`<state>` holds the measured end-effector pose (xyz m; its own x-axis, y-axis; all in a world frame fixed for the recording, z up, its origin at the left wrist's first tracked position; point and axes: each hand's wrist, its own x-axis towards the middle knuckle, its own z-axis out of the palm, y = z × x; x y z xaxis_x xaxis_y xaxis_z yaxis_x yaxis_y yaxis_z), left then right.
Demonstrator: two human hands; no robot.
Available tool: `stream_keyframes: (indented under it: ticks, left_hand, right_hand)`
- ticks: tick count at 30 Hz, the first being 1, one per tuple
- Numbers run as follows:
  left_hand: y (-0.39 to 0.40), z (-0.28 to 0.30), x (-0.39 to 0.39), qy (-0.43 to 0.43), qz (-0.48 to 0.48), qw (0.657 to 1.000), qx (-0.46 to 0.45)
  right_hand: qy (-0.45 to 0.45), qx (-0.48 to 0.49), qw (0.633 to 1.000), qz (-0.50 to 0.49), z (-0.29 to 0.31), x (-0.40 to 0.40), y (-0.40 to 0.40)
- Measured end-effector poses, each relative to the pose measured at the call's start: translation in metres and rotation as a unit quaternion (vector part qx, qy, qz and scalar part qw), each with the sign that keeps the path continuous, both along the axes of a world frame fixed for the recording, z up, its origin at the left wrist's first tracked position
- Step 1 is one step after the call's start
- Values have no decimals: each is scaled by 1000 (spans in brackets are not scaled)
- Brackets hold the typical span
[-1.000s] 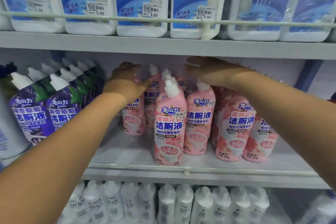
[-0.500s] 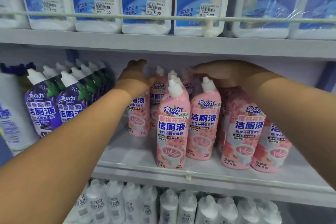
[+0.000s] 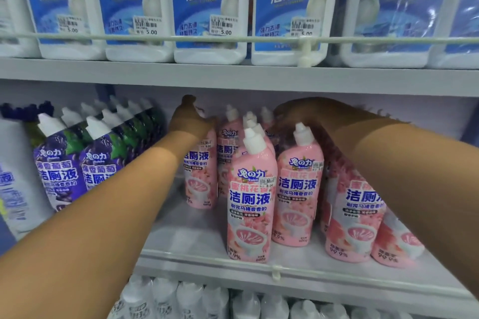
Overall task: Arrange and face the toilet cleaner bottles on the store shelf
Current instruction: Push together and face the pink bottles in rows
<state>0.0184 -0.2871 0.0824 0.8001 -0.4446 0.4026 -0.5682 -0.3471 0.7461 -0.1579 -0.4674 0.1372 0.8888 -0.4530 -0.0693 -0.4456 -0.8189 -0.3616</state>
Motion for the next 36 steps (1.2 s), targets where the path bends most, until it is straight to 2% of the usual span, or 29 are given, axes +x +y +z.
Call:
stream_keyframes:
  ticks: [5, 10, 13, 21, 27, 31, 34, 36]
  left_hand:
    - [13, -6, 6, 65, -68, 995, 17]
    - [29, -14, 13, 108, -141, 980, 85]
    - [31, -16, 13, 93, -129, 986, 58]
    - [44, -20, 0, 105, -136, 985, -1]
    - [53, -21, -5, 127, -125, 984, -26]
    - [60, -19, -10, 130, -98, 986, -38]
    - [66, -16, -13, 124, -73, 988, -52]
    - [70, -13, -15, 114, -63, 991, -36]
  right_hand:
    - [-1, -52, 999, 7, 0, 19, -5]
    - [-18, -12, 1000, 12, -5, 26, -7]
    - [-33, -40, 998, 25, -6, 34, -13]
    - [-68, -30, 997, 32, -14, 42, -15]
    - [-68, 67, 994, 57, -10, 46, 0]
    - [-34, 161, 981, 99, -11, 53, 15]
    - [-45, 238, 961, 133, -9, 56, 24]
    - [-57, 229, 959, 155, -2, 46, 44]
